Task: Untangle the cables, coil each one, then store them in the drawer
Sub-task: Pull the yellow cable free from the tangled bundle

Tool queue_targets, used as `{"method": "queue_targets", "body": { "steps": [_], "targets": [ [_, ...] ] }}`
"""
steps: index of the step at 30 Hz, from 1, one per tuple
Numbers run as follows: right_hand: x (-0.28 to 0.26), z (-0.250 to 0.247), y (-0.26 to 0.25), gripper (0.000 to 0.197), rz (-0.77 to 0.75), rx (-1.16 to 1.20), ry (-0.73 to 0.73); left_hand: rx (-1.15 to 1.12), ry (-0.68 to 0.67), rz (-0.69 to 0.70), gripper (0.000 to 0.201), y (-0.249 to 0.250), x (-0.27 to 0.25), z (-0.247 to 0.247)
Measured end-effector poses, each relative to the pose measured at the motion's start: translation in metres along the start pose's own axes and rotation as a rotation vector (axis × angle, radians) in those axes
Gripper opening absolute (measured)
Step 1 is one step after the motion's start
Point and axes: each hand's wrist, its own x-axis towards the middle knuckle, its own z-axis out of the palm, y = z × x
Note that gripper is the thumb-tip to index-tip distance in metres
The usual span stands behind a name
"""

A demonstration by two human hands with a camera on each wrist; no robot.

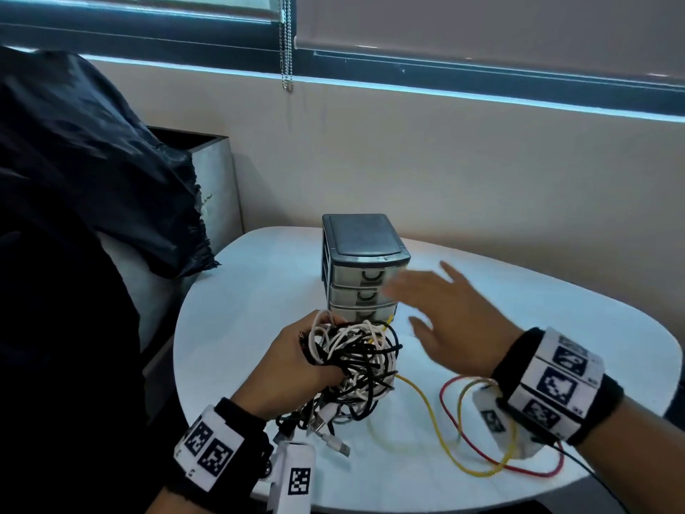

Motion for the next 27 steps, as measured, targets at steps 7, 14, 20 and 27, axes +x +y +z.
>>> {"method": "queue_targets", "body": {
  "steps": [7,14,20,27],
  "targets": [
    [0.006,0.0,-0.014,0.035,-0.007,0.021,-0.073,0.003,-0.016,-0.003,0.049,0.0,-0.003,-0.005],
    [0.021,-0.032,0.035,0.03,0.421,0.208,0.423,0.147,-0.148,-0.003,0.043,-0.007,-0.019,0.014],
    [0.001,-0.002,0.066,0.022,0.678,0.199,0.004,-0.118,0.193,-0.172,0.041,-0.015,-0.01,0.002],
    [0.0,0.028,0.011,0.045,0.508,0.523,-0.043,-0.285,0.35,-0.229,0.045,-0.006,-0.002,-0.014]
  ]
}}
